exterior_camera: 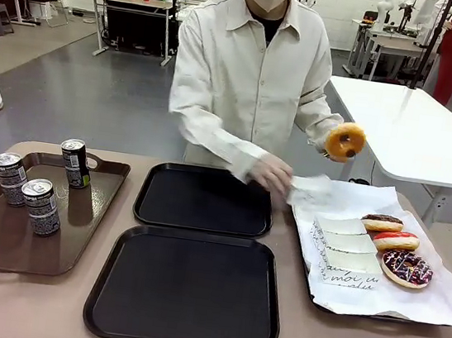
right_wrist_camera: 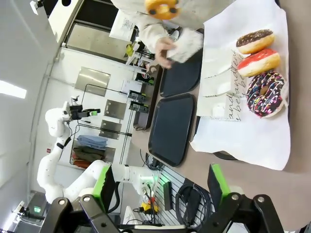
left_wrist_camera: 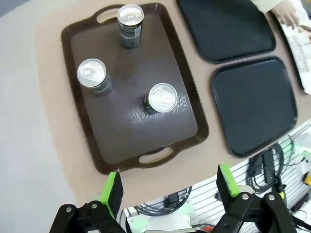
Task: Set up donuts and drinks on trays.
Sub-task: Pick up one Pepsi coke and place it on the Flat Tray.
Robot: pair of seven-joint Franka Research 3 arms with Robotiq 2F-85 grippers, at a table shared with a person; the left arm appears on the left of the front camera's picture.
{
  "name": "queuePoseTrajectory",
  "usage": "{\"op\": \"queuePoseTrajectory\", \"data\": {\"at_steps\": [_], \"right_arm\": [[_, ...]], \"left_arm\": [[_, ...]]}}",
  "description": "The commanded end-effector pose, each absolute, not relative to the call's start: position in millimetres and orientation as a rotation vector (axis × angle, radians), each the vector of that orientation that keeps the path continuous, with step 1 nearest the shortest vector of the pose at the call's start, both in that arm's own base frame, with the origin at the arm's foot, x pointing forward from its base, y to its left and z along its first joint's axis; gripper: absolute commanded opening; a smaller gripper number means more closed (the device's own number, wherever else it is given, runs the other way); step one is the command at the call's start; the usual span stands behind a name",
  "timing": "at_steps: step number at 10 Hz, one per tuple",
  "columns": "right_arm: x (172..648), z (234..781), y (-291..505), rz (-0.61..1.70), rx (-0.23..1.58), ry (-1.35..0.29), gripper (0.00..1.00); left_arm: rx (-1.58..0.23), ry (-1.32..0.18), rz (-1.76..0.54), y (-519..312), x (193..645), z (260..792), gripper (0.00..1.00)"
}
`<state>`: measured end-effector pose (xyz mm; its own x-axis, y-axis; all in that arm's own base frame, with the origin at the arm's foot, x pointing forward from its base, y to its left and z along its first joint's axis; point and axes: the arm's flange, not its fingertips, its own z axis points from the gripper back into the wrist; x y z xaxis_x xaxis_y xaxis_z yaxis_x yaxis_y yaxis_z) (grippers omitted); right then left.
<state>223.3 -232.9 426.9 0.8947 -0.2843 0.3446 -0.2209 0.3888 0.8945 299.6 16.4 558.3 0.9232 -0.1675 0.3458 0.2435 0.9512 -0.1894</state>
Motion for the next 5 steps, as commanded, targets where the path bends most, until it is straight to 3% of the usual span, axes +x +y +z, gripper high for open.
{"op": "queuePoseTrajectory", "data": {"at_steps": [1, 5], "right_arm": [[225, 427, -235, -0.03, 1.201, -0.518, 1.0], [225, 427, -235, -0.03, 1.201, -0.518, 1.0]], "left_arm": [[-0.178, -0.347, -0.153, -5, 322, 528, 1.0], [-0.178, -0.353, -0.161, -16, 328, 520, 1.0]]}}
